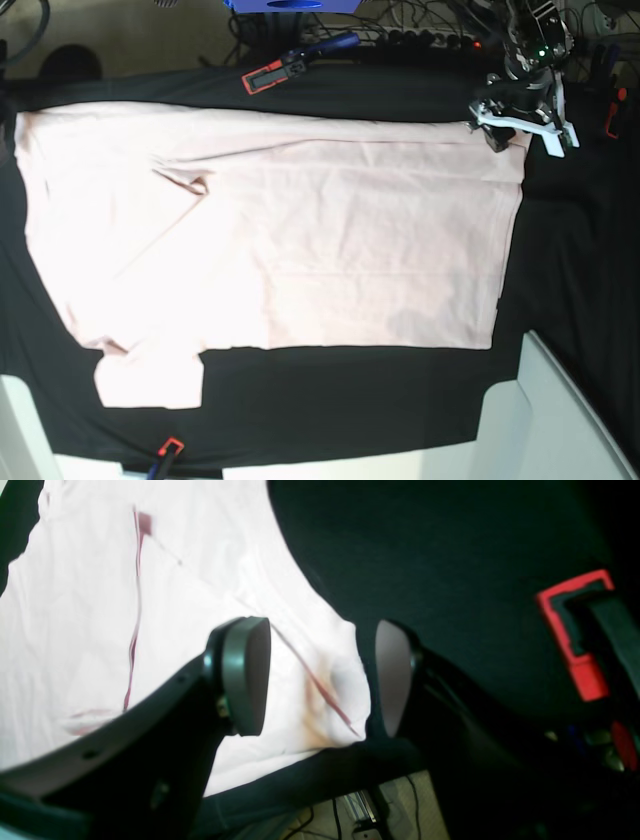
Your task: Fold the T-shirt properly
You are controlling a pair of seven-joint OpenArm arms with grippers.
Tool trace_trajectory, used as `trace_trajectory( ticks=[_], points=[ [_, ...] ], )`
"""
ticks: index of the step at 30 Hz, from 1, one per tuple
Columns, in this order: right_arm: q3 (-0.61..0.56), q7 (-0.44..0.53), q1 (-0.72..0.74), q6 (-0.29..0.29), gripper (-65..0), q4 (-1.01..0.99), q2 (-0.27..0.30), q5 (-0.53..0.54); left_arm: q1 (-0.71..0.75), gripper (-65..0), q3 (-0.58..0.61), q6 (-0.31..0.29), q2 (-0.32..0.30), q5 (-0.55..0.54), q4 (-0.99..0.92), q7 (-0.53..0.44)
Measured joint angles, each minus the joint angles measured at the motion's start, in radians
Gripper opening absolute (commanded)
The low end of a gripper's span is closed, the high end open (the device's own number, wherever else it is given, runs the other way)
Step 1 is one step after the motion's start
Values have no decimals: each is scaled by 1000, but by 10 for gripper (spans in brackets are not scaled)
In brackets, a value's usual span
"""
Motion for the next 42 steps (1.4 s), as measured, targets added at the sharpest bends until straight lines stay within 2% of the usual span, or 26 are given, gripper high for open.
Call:
trace_trajectory(
  ticks=[26,39,40,42],
  points=[
    [0,-1,3,0,-338,2,-7,0,-115,-286,-9,1,-11,4,-112,-4],
    [0,-1,6,0,-338,2,-7,0,-114,-289,-10,1,-11,4,-128,-3],
    [0,-1,7,0,-338,2,-7,0,-114,-296,-10,1,-11,4,-128,-3],
    [0,-1,9,0,-338,2,-7,0,-114,-368,-10,1,-11,4,-128,-3]
  ],
)
